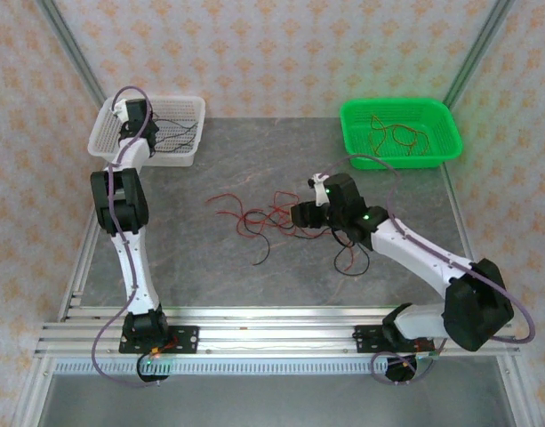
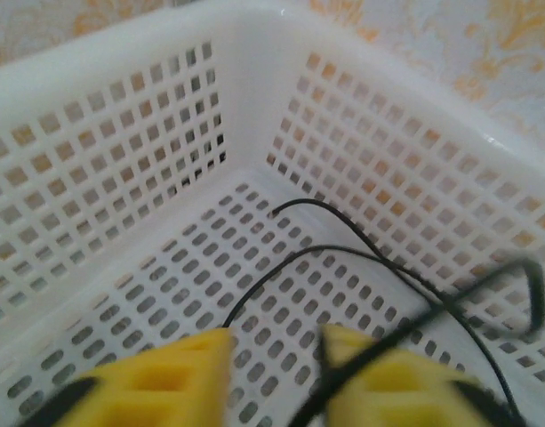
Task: Untangle the cables
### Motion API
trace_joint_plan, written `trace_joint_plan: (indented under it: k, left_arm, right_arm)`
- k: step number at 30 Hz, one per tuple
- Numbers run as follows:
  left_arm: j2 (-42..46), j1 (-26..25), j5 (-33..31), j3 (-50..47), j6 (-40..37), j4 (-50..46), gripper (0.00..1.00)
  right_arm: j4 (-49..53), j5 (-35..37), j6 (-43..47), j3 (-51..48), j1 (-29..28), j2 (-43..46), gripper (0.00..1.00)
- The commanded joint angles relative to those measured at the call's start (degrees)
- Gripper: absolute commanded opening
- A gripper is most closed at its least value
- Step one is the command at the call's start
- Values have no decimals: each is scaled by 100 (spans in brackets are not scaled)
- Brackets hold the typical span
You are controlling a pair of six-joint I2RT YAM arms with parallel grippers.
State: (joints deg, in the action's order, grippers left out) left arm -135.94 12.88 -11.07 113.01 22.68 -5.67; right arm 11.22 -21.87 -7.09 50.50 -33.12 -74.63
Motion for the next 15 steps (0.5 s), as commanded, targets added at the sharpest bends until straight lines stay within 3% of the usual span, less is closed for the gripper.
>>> trace_joint_plan:
  k: [1,7,11,15]
  left_arm:
    - [144,21,242,259,86,-575,66]
    - [637,23,775,340,35,-1064,99]
    - [1004,23,1216,459,103,-1460,99]
    - [1359,41,2252,420,328,-1724,99]
  right_arm:
    - [-257,24,-146,267,-19,77,59]
    - [-261,123,-300,191,-19,169,60]
    - [-229,234,-414,136,-19,245,60]
    - [76,527,-658,192,-19,265,61]
